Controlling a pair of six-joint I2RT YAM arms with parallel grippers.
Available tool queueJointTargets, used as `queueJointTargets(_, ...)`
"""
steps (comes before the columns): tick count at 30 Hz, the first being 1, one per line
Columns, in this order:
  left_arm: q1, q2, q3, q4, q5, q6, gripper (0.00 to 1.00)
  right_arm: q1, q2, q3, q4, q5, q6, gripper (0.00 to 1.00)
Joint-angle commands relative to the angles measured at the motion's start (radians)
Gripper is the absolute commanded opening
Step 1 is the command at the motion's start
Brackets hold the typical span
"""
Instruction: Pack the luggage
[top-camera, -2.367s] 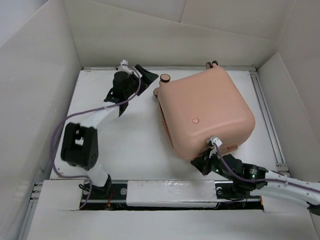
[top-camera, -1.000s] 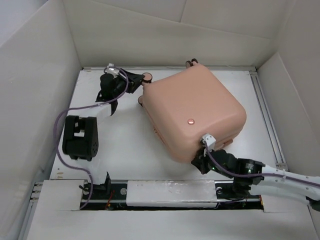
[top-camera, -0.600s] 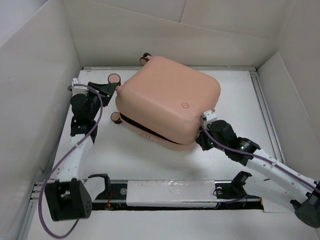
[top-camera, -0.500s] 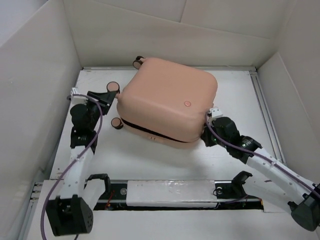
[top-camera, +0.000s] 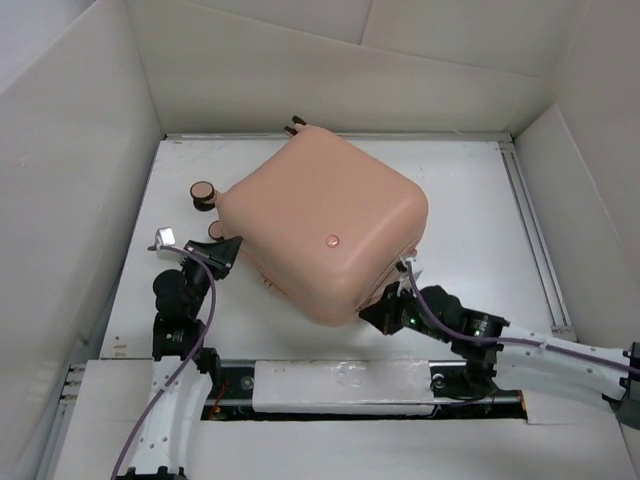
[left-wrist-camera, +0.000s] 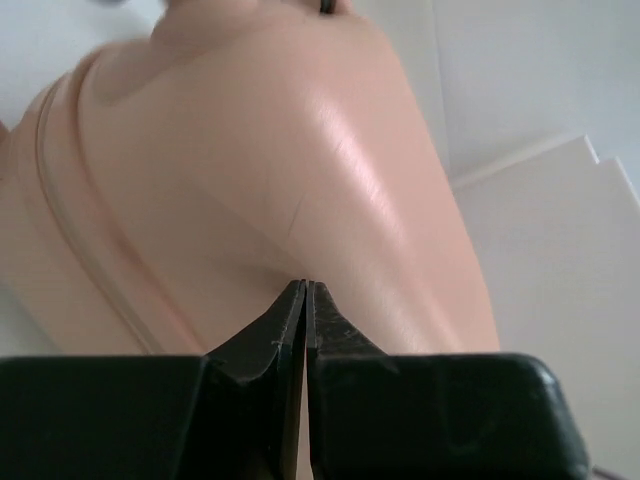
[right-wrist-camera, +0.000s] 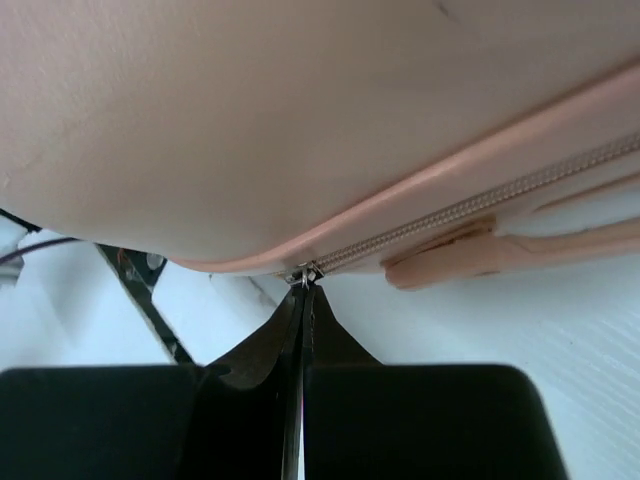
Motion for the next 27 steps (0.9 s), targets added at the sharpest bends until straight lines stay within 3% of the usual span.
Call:
queueJointTargets(1, -0.014, -0.026, -0.039, 0.005, 0.031, 0.026, 0.0, -0.126, 0.053, 0.239, 0.083, -0.044, -0.037, 0.0)
queueJointTargets(6, -0.014, -0.071, -0.049, -0.013, 0.081, 0.047, 0.0, -0.52, 0.181, 0.411, 0.002, -0.331, -0.203, 0.0)
queueJointTargets(9, -0.024, -0.121, -0.049, -0.057, 0.111, 0.09, 0.0, -0.629, 0.221, 0.439, -0.019, -0.442, -0.254, 0.0)
queueJointTargets(11, -0.034, -0.155, -0.049, -0.07, 0.172, 0.113, 0.0, -0.766, 0.209, 0.439, -0.031, -0.507, -0.274, 0.0)
queueJointTargets(15, -0.034, -0.122, -0.038, -0.075, 0.155, 0.174, 0.0, -0.896, 0.209, 0.457, -0.077, -0.621, -0.324, 0.0)
queueJointTargets(17, -0.034, -0.074, -0.038, 0.005, 0.207, 0.174, 0.0, -0.958, 0.235, 0.483, -0.114, -0.634, -0.375, 0.0)
queueJointTargets(20, -0.034, -0.014, -0.049, 0.085, 0.282, 0.147, 0.0, -0.97, 0.255, 0.505, -0.2, -0.669, -0.423, 0.0)
queueJointTargets(22, -0.034, -0.031, -0.049, 0.085, 0.292, 0.171, 0.0, -0.921, 0.177, 0.405, -0.179, -0.661, -0.423, 0.0)
queueJointTargets(25, -0.034, -0.052, -0.049, 0.074, 0.341, 0.199, 0.0, -0.77, 0.043, 0.194, -0.111, -0.539, -0.332, 0.0)
queueJointTargets(27, -0.034, -0.052, -0.033, 0.097, 0.385, 0.199, 0.0, -0.71, -0.034, 0.152, -0.123, -0.45, -0.323, 0.0)
